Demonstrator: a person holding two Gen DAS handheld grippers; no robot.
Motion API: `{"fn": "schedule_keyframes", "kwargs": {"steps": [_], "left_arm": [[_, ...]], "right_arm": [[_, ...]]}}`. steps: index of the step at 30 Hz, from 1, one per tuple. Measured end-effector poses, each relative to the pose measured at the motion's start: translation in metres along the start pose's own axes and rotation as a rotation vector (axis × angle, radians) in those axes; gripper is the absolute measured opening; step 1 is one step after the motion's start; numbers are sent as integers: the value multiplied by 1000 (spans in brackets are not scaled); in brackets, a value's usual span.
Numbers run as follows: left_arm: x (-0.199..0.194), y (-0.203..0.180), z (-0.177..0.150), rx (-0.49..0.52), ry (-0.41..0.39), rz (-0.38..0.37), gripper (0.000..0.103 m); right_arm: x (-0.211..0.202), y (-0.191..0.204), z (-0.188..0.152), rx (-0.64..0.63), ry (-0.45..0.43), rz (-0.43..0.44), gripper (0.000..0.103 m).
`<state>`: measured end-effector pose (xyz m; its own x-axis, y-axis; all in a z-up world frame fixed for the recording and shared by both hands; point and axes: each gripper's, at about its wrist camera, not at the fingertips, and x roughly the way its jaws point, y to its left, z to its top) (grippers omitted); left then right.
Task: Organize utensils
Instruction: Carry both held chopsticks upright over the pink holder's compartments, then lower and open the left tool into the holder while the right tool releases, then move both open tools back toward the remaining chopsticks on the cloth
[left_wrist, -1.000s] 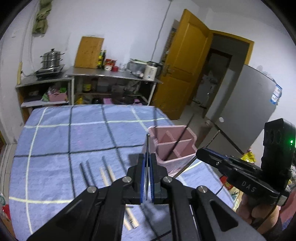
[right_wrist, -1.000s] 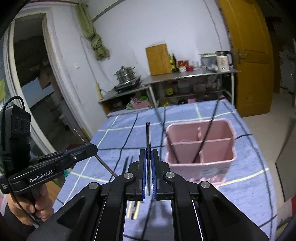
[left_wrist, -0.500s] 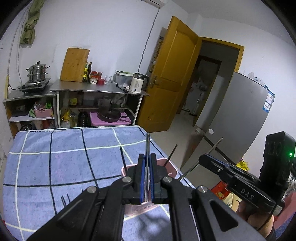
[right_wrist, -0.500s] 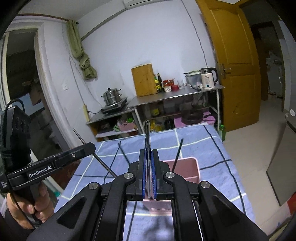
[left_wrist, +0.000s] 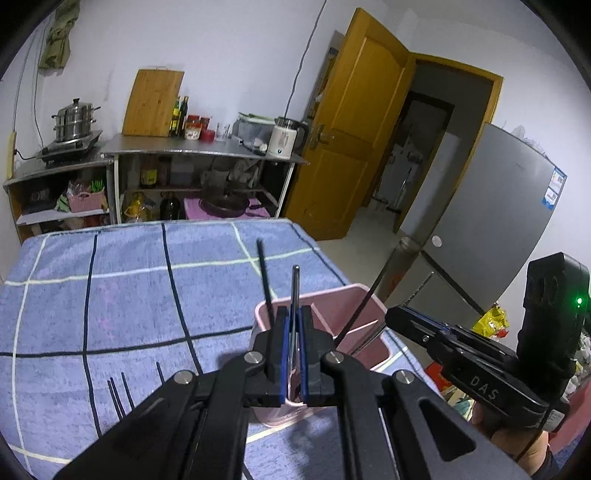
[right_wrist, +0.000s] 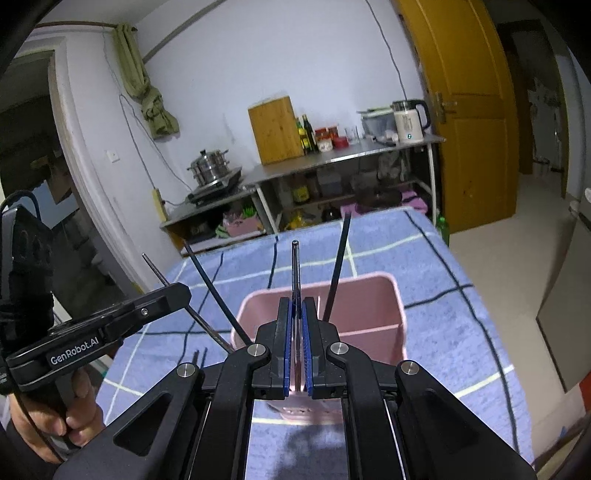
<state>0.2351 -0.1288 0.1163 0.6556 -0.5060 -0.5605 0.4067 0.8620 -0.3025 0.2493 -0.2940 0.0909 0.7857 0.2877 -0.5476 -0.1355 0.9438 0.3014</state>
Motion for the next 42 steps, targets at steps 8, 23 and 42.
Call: {"fn": "schedule_keyframes", "kwargs": {"steps": [8, 23, 42], "left_arm": [[22, 7, -17, -3, 51, 7, 5], [-1, 11, -21, -23, 20, 5, 9], [-101, 35, -67, -29, -93, 79, 15]], "right_arm": [[27, -9, -18, 7, 62, -14, 5], [4, -12, -21, 18, 38, -46, 18], [-58, 51, -54, -80, -25, 48, 19]]}}
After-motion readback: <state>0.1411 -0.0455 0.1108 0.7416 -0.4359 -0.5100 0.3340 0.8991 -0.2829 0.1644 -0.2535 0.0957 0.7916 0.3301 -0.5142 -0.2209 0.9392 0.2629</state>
